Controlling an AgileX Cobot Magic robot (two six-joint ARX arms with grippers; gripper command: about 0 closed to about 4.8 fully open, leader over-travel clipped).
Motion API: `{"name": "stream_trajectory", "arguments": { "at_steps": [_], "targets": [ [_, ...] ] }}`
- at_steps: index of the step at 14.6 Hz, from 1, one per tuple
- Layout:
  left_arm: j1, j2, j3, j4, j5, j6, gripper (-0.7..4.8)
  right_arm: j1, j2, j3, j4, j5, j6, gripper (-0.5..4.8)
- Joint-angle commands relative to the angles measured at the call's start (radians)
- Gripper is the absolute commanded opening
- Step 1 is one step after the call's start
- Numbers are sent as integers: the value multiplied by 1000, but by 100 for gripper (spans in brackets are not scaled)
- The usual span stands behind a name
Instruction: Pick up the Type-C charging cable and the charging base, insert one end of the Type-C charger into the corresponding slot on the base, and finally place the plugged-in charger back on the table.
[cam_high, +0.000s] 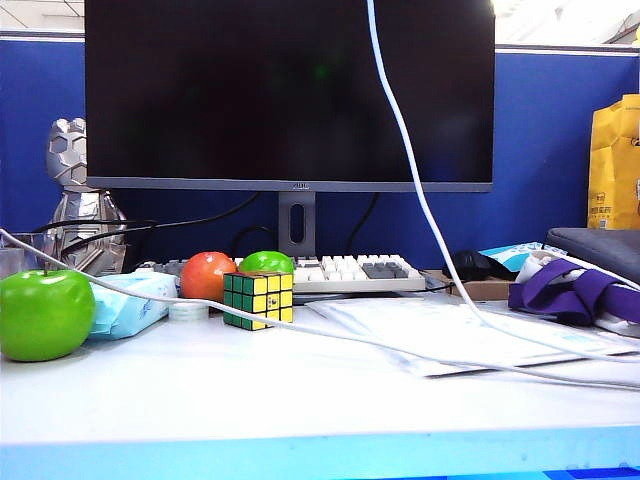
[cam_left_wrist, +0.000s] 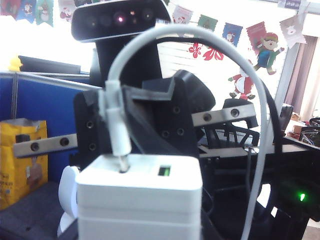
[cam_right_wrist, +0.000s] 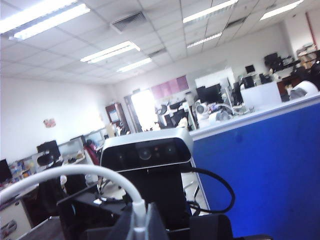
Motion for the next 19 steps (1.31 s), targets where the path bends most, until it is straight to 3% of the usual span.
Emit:
{"name": "stream_trajectory", "arguments": {
  "at_steps": [1,10,12,18,19],
  "targets": [
    [-1,-5,9,50,-16,5,-5,11,-2,2,-10,-19,3,-3],
    [0,-20,10,90,-63,-3,-5,-10,-13,2,-119,-68,-56,-4],
    [0,-20,10,113,-63,-3,-6,-10,-22,2,-123,-68,-129,-5],
    [0,-22,10,112,-60,-25,-5,-9,-36,2,-392,-56,-206,-5],
    [1,-23,10,112,-60,-24,-5,-9,-40,2,-465,-72,-286,-5]
  ]
}}
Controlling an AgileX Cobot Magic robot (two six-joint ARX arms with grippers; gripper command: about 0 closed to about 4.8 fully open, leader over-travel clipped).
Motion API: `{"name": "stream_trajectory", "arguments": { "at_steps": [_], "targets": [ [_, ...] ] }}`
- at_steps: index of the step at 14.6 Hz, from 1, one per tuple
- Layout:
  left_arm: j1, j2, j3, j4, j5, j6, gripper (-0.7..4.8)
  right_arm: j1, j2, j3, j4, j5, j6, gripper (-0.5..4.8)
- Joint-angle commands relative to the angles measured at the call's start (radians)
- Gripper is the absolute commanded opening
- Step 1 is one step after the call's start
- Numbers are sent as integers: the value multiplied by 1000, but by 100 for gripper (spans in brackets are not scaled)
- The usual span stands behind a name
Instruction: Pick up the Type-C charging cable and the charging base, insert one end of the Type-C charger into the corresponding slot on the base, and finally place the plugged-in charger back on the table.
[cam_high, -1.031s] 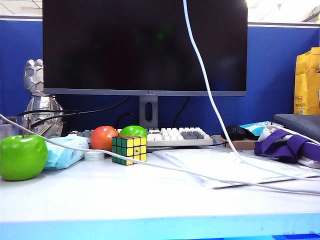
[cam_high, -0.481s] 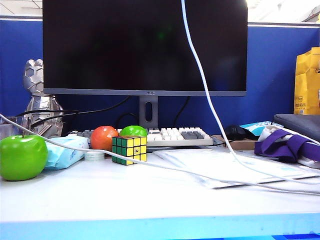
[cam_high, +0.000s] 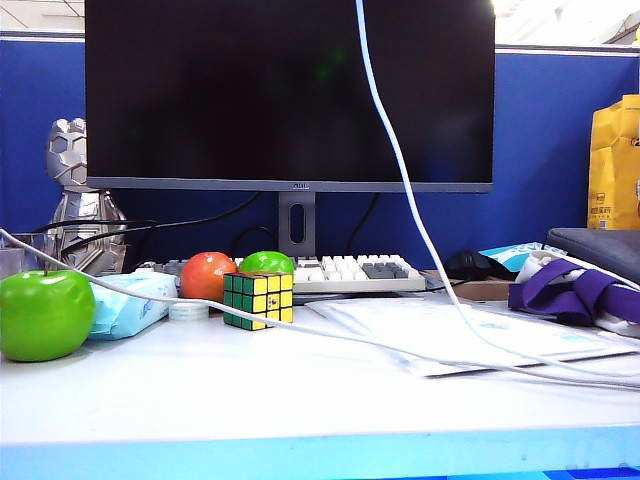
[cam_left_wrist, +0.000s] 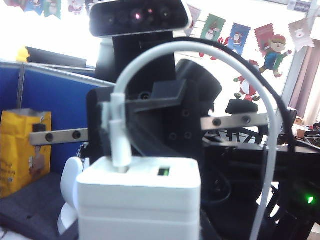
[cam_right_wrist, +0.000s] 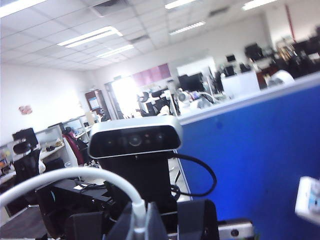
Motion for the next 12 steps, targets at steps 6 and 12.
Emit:
{"name": "stream_trajectory", "arguments": {
  "at_steps": [6,12],
  "targets": [
    [1,-19,19,149,-33,10,-5,4,-15,-10,-308,-57,-192,-5],
    [49,-55,18,177,-58,5,-5,-45,-38,-9,-362,-100,-237,-5]
  ]
}}
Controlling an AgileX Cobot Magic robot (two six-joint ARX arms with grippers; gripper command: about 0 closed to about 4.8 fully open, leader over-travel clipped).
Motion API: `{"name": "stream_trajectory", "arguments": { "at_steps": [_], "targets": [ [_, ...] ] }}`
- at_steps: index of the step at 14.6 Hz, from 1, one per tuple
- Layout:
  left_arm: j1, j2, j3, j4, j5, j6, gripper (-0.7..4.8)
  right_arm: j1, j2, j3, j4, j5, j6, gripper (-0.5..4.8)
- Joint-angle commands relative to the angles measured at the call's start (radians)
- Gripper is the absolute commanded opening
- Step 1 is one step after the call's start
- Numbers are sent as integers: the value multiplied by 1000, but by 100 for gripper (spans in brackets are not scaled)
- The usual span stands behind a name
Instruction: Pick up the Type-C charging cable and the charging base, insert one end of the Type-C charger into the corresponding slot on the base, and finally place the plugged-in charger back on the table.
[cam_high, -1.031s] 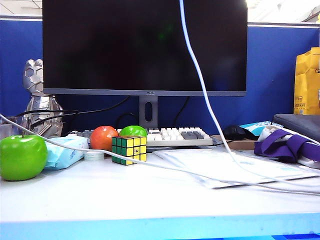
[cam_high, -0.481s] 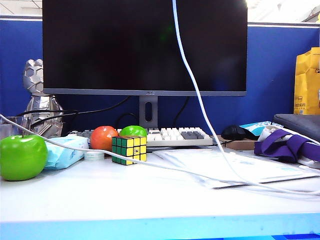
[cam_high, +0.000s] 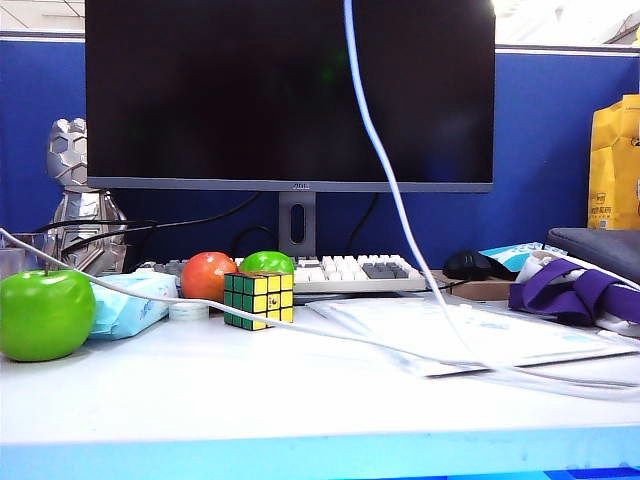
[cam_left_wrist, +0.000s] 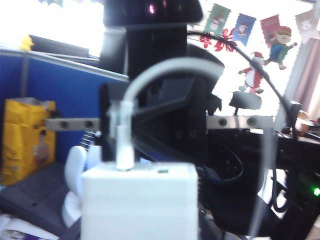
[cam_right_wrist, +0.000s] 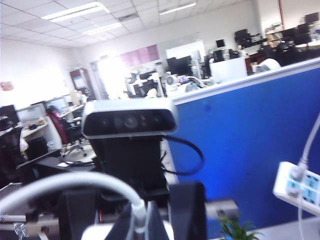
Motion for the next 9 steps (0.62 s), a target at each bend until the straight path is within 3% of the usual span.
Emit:
{"name": "stream_trajectory", "arguments": {
  "at_steps": [1,5,9],
  "targets": [
    [15,-34,27,201,-62,5,-5,-24,-4,-20,-152,-68,-31,-5],
    [15,-34,27,192,-61,5,-6,-15,-3,-20,-155,-68,-30,-5],
    [15,-33,27,165,-60,5,-5,57,-1,-20,-169,-68,-31,-5]
  ]
}}
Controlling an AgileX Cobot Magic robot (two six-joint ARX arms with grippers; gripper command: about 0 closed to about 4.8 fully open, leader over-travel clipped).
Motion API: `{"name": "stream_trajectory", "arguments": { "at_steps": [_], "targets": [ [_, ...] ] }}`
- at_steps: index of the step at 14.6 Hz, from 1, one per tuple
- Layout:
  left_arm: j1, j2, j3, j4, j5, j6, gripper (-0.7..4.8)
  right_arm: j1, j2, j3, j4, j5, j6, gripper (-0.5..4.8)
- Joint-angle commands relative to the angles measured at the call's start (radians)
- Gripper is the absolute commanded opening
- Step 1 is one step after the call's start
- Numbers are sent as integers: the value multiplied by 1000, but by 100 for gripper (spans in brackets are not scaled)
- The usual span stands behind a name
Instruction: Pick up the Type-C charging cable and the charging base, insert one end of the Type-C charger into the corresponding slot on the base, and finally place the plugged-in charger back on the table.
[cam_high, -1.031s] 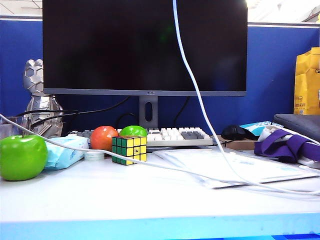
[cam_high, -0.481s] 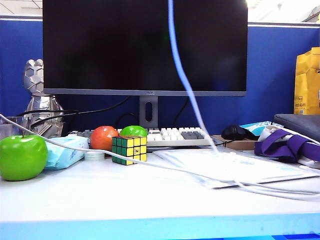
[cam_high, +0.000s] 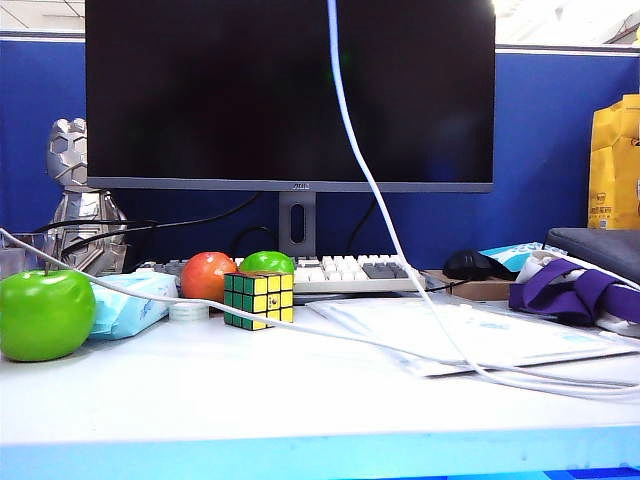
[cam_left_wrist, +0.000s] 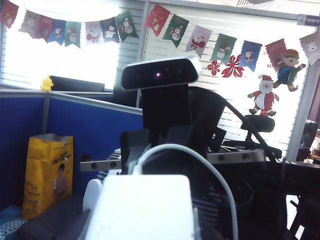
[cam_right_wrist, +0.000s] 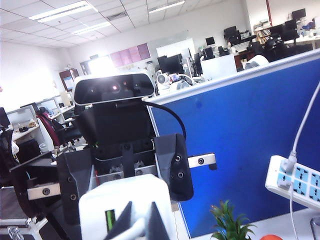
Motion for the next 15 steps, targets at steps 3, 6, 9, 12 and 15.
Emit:
{"name": "stream_trajectory", "arguments": {
  "at_steps": [3,6,9,12,15],
  "targets": [
    [-3,-1,25,99,-37,3,-5,93,21,-18,-114,-91,-3,-5],
    [-3,-2,25,99,-29,-15,-6,130,37,-18,-133,-91,-3,-5],
    [-3,-2,25,99,-23,-15,-5,135,36,-18,-129,-82,-2,-5],
    [-3,-2,25,97,-22,-14,-6,69,28,-18,-133,-80,56,337],
    [-2,-2,25,91,-27,-1,-5,38,5,-18,-141,-51,56,338]
  ]
}}
